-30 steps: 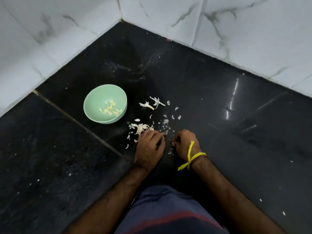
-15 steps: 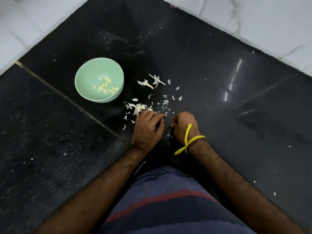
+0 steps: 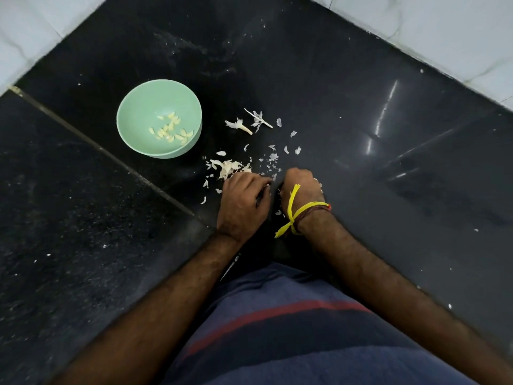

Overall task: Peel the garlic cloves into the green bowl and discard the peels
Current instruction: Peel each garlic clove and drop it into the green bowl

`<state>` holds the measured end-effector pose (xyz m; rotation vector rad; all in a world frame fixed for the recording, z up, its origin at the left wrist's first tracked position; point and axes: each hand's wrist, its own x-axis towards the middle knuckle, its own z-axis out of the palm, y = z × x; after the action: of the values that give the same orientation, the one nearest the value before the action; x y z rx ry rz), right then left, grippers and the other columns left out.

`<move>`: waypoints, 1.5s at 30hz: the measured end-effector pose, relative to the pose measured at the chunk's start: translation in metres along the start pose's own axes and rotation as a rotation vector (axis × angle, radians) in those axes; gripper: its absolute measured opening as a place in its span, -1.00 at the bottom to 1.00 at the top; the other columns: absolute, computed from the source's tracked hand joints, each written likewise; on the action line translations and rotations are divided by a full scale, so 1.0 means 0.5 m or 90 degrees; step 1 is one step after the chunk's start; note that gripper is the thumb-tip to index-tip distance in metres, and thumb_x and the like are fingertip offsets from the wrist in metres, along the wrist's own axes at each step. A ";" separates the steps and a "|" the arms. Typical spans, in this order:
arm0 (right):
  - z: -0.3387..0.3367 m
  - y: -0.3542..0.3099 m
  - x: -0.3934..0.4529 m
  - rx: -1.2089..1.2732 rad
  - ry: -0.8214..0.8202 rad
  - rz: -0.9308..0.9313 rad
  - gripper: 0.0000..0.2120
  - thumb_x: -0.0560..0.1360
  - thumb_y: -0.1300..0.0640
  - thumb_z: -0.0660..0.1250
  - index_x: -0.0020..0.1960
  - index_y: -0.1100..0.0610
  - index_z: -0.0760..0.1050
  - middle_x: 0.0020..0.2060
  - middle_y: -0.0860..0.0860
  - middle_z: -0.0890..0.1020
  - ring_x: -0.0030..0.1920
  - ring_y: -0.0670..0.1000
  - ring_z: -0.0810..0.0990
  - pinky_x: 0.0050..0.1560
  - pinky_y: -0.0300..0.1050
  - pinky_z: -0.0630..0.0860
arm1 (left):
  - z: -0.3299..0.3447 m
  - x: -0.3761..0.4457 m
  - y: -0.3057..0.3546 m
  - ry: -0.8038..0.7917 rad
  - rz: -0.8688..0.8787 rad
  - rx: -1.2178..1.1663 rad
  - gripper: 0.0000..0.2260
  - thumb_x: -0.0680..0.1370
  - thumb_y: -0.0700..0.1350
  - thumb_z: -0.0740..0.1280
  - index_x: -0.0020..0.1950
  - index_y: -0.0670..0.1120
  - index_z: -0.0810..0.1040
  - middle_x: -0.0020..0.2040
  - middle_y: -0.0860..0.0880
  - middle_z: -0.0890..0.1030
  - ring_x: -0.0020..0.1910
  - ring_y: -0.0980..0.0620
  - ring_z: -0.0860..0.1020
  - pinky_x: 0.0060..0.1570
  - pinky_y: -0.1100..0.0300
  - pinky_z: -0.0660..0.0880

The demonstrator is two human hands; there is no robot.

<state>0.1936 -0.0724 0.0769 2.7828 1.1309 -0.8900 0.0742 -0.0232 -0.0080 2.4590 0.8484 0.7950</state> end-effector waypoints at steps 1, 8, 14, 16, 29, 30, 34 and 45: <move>0.000 -0.004 -0.001 -0.005 0.001 0.001 -0.73 0.54 0.28 0.26 0.23 0.31 0.46 0.17 0.28 0.51 0.17 0.32 0.54 0.11 0.12 0.51 | 0.000 0.000 0.001 -0.001 0.009 0.008 -0.87 0.57 -0.14 0.35 0.03 -0.13 0.66 -0.06 -0.06 0.64 -0.04 -0.10 0.55 -0.05 0.01 0.43; 0.024 -0.019 -0.004 -0.050 0.028 0.013 -0.70 0.59 0.33 0.13 0.30 0.33 0.41 0.21 0.25 0.49 0.23 0.27 0.52 0.15 0.10 0.49 | -0.002 -0.001 0.006 -0.002 0.033 0.023 -0.85 0.57 -0.09 0.31 -0.01 -0.12 0.64 -0.08 -0.04 0.63 -0.06 -0.07 0.51 -0.08 0.04 0.34; 0.045 0.046 -0.011 0.116 0.126 -0.069 -0.88 0.54 0.25 0.28 0.04 0.24 0.55 0.01 0.18 0.62 0.04 0.18 0.59 0.02 -0.05 0.45 | -0.009 -0.001 0.006 0.015 0.030 0.002 -0.83 0.56 -0.04 0.32 -0.06 -0.08 0.68 -0.09 0.01 0.64 -0.06 -0.03 0.54 -0.05 0.03 0.39; 0.034 0.074 -0.007 0.331 0.119 -0.050 -0.92 0.49 0.26 0.39 -0.18 0.18 0.60 -0.26 0.07 0.65 -0.23 0.03 0.60 -0.17 -0.17 0.49 | -0.016 0.007 0.013 0.007 0.011 -0.020 -0.83 0.53 0.01 0.37 -0.14 -0.05 0.67 -0.12 0.03 0.63 -0.07 -0.02 0.55 -0.02 0.00 0.43; 0.029 0.119 -0.041 0.916 -0.071 -0.099 -0.85 0.57 0.23 0.33 -0.15 0.26 0.58 -0.36 0.12 0.64 -0.37 -0.01 0.64 -0.32 -0.20 0.61 | -0.063 0.035 0.093 -0.059 -0.147 -0.316 -0.92 0.49 -0.20 0.53 -0.03 -0.11 0.73 -0.11 0.07 0.72 -0.11 0.13 0.67 -0.07 0.26 0.58; 0.029 0.120 -0.041 0.915 -0.065 -0.116 -0.86 0.57 0.23 0.33 -0.14 0.26 0.57 -0.34 0.12 0.65 -0.35 -0.01 0.65 -0.31 -0.20 0.60 | -0.065 0.034 0.097 -0.058 -0.166 -0.328 -0.92 0.48 -0.22 0.53 -0.04 -0.12 0.72 -0.12 0.06 0.72 -0.13 0.13 0.67 -0.09 0.28 0.57; 0.022 0.126 -0.040 0.914 -0.078 -0.147 -0.89 0.55 0.24 0.35 -0.10 0.29 0.58 -0.29 0.15 0.66 -0.29 0.02 0.67 -0.27 -0.18 0.61 | -0.075 0.035 0.110 -0.070 -0.210 -0.363 -0.90 0.51 -0.25 0.51 -0.04 -0.07 0.72 -0.12 0.05 0.73 -0.14 0.16 0.67 -0.10 0.32 0.55; 0.030 0.102 -0.042 0.761 -0.016 -0.170 -0.81 0.62 0.24 0.26 -0.13 0.27 0.56 -0.34 0.11 0.64 -0.38 -0.06 0.65 -0.28 -0.20 0.62 | -0.084 0.028 0.105 -0.049 -0.111 -0.237 -0.79 0.48 -0.05 0.39 -0.02 -0.12 0.74 -0.17 0.02 0.71 -0.21 0.09 0.64 -0.14 0.15 0.59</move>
<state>0.2067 -0.1266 0.0648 3.4014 1.2360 -2.2272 0.0789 -0.0441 0.0573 2.0472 0.7931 0.7166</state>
